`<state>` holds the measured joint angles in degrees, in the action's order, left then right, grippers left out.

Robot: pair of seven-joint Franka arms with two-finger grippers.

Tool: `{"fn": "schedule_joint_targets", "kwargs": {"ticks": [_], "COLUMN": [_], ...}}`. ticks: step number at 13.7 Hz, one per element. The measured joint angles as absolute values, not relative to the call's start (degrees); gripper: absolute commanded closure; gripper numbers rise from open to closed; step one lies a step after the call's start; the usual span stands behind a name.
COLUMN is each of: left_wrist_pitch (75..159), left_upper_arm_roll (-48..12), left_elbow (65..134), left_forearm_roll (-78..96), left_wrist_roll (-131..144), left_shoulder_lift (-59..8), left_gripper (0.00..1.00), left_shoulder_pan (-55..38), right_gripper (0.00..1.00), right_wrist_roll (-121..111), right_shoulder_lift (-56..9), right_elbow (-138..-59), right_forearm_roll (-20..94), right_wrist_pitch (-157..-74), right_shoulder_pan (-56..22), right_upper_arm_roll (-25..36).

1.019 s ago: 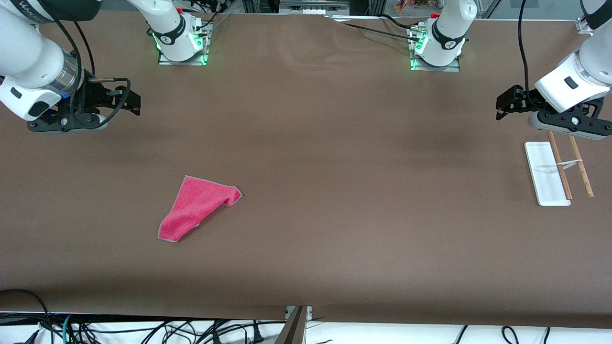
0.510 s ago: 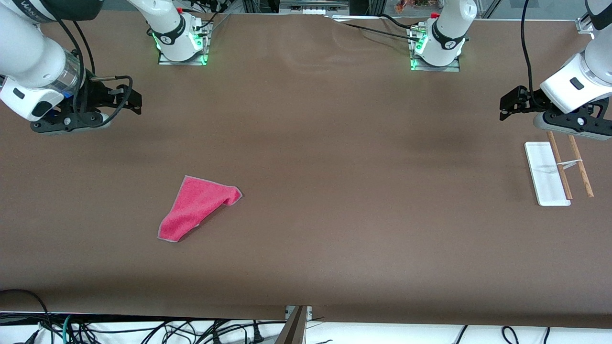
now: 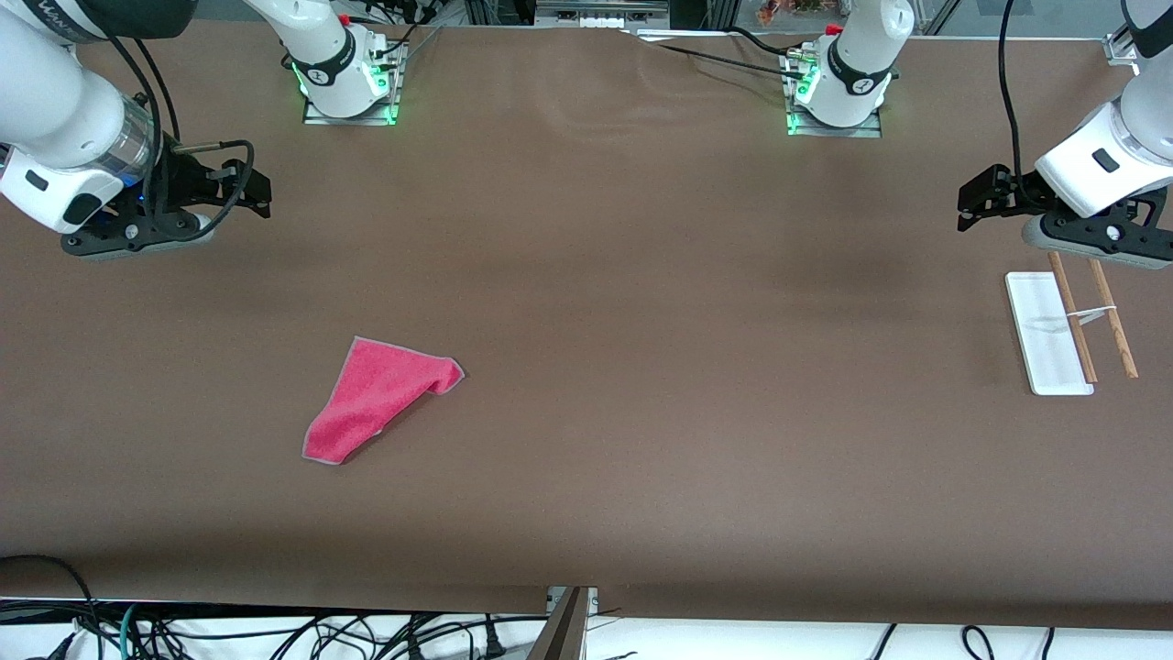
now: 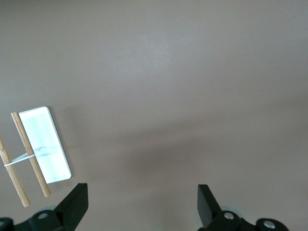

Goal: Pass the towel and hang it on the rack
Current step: 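Reach the right gripper down to the corner of the pink towel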

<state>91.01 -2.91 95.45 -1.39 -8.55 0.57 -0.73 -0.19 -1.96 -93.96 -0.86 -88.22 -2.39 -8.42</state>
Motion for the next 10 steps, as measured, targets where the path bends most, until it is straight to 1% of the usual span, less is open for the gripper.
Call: {"fn": "schedule_joint_targets", "kwargs": {"ticks": [2,3,8,10], "left_wrist_pitch": [90.95,90.93,90.8,90.49], "left_upper_arm_roll": [-2.92,-2.92,-3.12,-3.18], "left_elbow": [95.46,95.46,95.5,95.52], "left_forearm_roll": [-1.39,-1.39,-1.39,-1.35], "left_wrist_roll": [-8.55,-8.55,-8.55,-8.55], "left_shoulder_lift": [0.57,0.56,0.07,0.05], "left_gripper": [0.0,0.0,0.0,0.0], "left_shoulder_pan": [-0.43,-0.29,-0.17,-0.14], "right_gripper": [0.0,0.0,0.01,0.01], "right_wrist_roll": [-1.8,-3.87,-8.55,-10.02], "right_shoulder_lift": [-3.04,-4.29,-15.05,-20.46], "right_elbow": [-94.09,-94.19,-94.51,-94.65], "right_forearm_roll": [-0.86,-0.86,-2.14,-2.21], "right_wrist_pitch": [-89.09,-90.96,-104.7,-112.1], "right_shoulder_pan": [-2.33,-2.24,-1.77,-1.67], "right_upper_arm_roll": [-8.22,-8.08,-7.83,-7.8]}}
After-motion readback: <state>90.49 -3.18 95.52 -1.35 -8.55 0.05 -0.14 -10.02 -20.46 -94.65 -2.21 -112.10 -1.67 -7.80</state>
